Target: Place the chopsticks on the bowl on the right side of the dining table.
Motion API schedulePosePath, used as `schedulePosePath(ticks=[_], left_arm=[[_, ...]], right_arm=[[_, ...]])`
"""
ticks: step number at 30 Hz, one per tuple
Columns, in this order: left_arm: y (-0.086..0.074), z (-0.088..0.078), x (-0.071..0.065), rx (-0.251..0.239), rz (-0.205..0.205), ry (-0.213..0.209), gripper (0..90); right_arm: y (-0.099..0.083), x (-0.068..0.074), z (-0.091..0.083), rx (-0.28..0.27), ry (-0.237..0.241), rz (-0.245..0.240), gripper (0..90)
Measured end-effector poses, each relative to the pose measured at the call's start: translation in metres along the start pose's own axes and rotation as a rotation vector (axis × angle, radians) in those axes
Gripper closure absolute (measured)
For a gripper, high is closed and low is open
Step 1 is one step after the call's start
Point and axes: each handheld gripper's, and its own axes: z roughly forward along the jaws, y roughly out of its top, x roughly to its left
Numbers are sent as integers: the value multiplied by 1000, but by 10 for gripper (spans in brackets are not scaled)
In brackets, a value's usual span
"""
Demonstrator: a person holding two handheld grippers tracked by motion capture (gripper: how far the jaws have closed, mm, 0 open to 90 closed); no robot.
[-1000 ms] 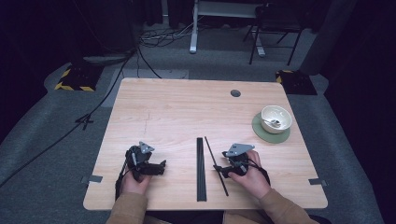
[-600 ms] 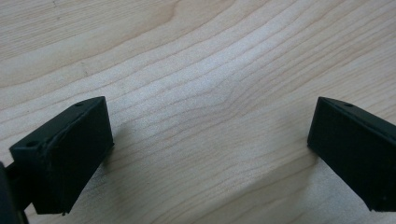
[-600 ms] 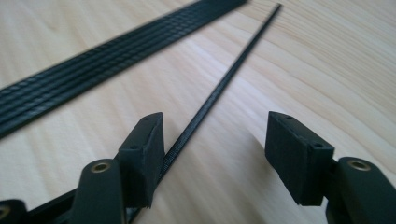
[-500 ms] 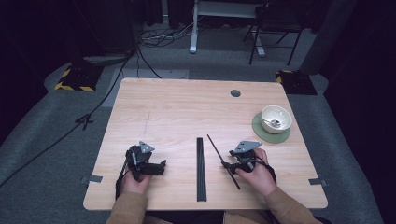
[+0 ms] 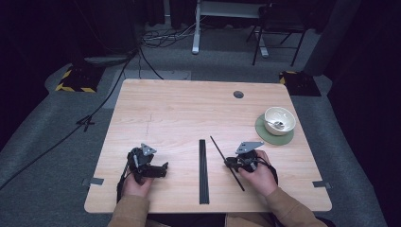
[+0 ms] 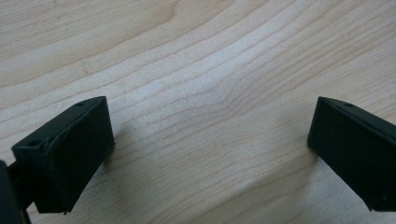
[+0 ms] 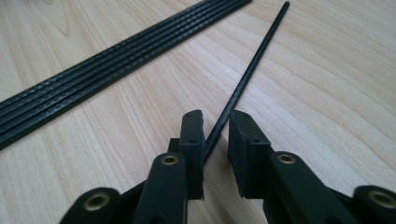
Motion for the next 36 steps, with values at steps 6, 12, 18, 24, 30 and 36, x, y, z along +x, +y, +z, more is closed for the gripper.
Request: schedulePosePath(ticks=[6,12,18,24,30,36], left_arm=[[0,-1,0,7,5,1,7],[0,-1,0,5,2,1,7],[0,-1,0,7,4,1,7],[0,-1,0,7,7,1,6],[0,-1,0,7,5,2,7],[0,-1,0,7,6,2,6]], right_arm=[[-3,-14,-6,11,-32,43,816],[-6,-23,-11,20,-52,70,845],[-7,-25,-12,22,-55,91,855],[-9,-31,-16,20,-83,115,862],[-9,-33,-24,-4,-89,119,862],[-5,-33,-38,-30,-91,109,862]])
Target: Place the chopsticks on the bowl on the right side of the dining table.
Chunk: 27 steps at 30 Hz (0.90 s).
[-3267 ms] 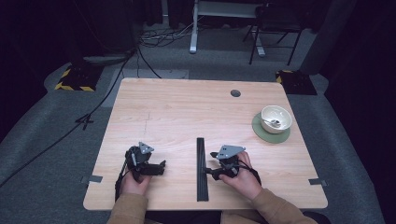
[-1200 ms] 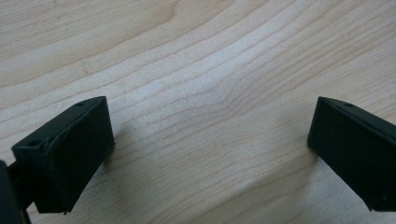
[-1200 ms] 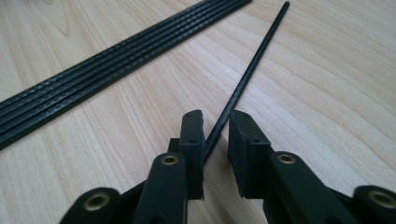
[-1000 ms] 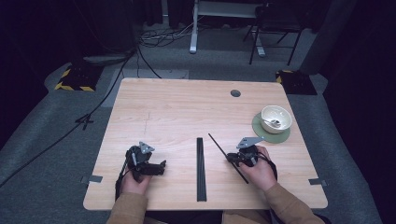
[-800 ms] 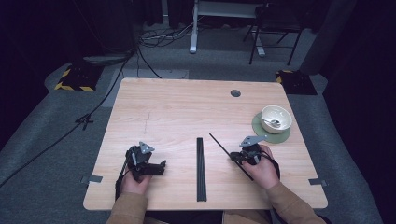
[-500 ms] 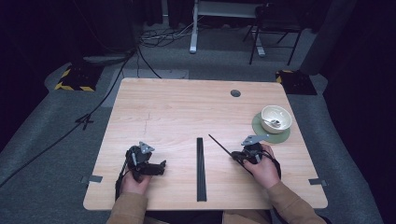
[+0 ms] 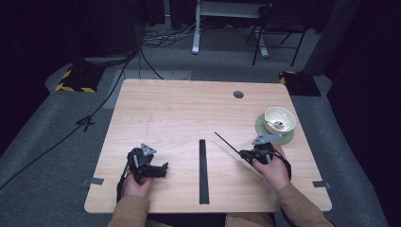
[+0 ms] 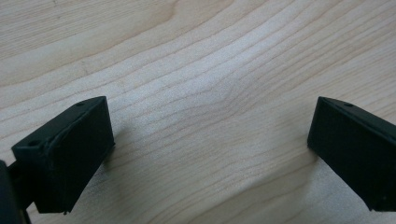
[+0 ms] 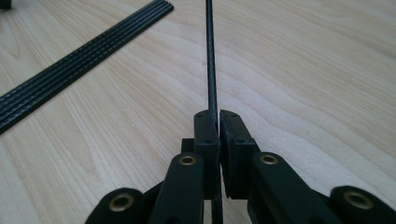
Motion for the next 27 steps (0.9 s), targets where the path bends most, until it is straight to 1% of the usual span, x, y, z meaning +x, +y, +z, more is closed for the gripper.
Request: schedulePosePath(ticks=[2,3,6,7,8,10,11,14,15,16,18,19,20,21,23,25,27], left_arm=[[0,0,0,-1,-4,-1,7],[0,0,0,-1,-4,-1,7],[0,0,0,-3,-4,-2,7],[0,0,0,-3,-4,-2,7],[0,0,0,0,-2,-1,7],[0,0,0,0,-2,-1,7],[0,0,0,-1,-2,0,7],[0,0,0,-1,-2,-1,7],[0,0,0,-1,0,1,7],[0,0,0,-1,-3,-1,7],[0,0,0,0,-1,-1,7],[0,0,0,-1,-4,-1,7],[0,0,0,-2,-4,-1,6],[0,0,0,-1,-2,0,7],[0,1,0,-7,-6,1,7],[0,1,0,-8,-6,4,6],[0,1,0,-8,-6,3,6]], right_arm=[[2,0,-8,-18,3,2,862],[2,0,-8,-18,3,2,862],[6,-2,-18,-37,15,-2,862],[6,-2,-18,-37,15,-2,862],[7,-1,-23,-47,20,0,862],[8,-1,-25,-52,21,0,862],[10,-2,-30,-63,34,0,862],[13,-4,-35,-78,45,3,862],[14,-5,-38,-90,52,13,861],[16,-9,-43,-104,61,18,862],[19,-13,-50,-112,50,20,862],[19,-13,-50,-112,50,20,862],[21,-19,-57,-113,41,17,862],[23,-22,-61,-115,34,18,861],[26,-27,-68,-112,17,3,862],[29,-30,-76,-111,5,0,862],[31,-32,-79,-110,-1,-7,862]])
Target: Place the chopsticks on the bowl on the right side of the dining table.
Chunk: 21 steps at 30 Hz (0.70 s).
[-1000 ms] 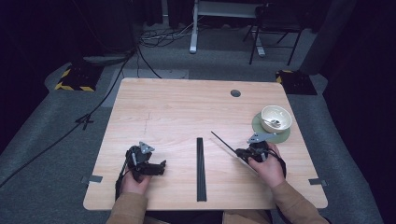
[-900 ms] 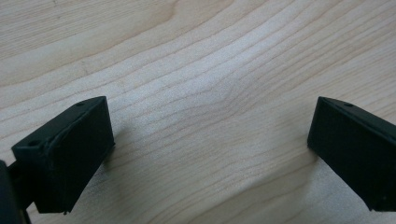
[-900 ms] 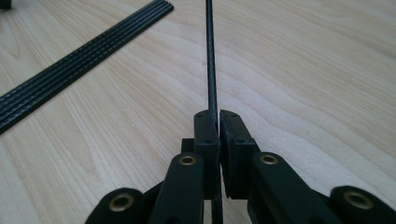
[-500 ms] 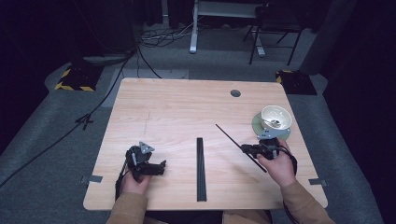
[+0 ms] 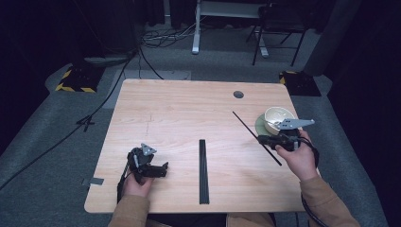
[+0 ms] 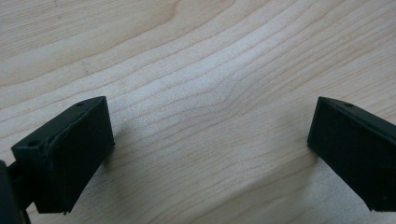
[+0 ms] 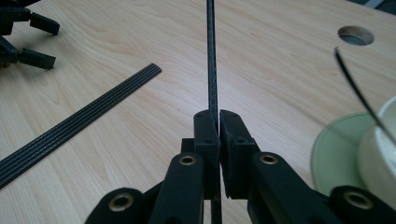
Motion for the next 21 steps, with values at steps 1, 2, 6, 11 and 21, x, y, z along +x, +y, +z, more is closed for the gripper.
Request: schedulePosePath(ticks=[1,2,6,11,21], left_arm=[[0,0,0,0,0,0,6],[0,0,0,0,0,0,6],[0,0,-1,1,-6,0,6],[-1,-1,-1,6,-4,7,6],[0,0,-1,1,-9,4,3]], right_arm=[[4,-3,-5,0,-7,2,862],[6,-5,-6,3,-12,-2,862],[13,-16,-13,12,-30,-6,862],[20,-32,-18,25,-57,-4,861],[23,-63,-21,53,-117,43,861]])
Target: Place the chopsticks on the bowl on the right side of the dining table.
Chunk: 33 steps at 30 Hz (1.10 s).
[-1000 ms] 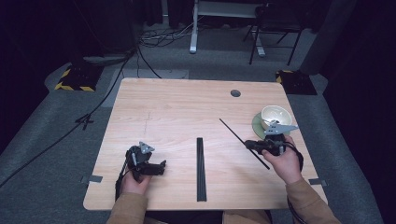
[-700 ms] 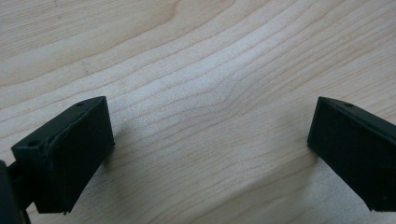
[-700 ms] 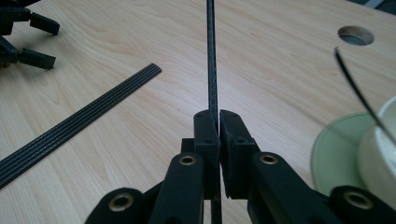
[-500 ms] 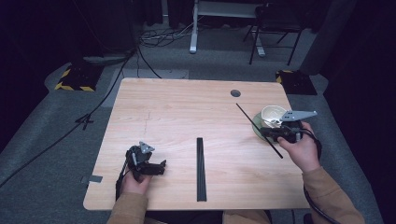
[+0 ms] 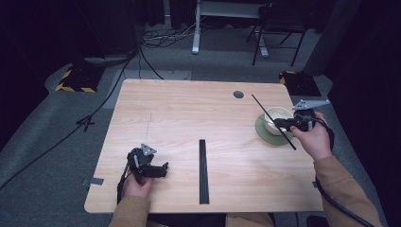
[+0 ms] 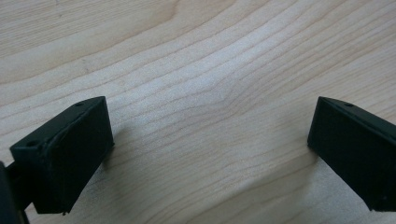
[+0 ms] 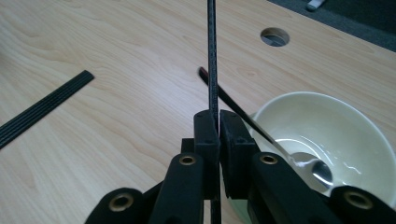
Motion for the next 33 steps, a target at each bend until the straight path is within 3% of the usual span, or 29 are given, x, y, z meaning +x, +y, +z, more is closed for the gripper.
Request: schedulePosePath(ticks=[11,21,24,27,33], left_arm=[[1,0,0,3,3,2,3],[1,0,0,3,5,3,3],[1,0,0,3,6,3,3],[1,0,0,3,5,3,3],[1,0,0,3,5,3,3]], right_arm=[[-1,-41,23,86,-54,35,862],[-8,-57,52,145,-68,70,861],[-10,-60,57,135,-71,82,837],[-10,-59,55,122,-85,80,728],[-9,-47,40,29,-102,80,567]])
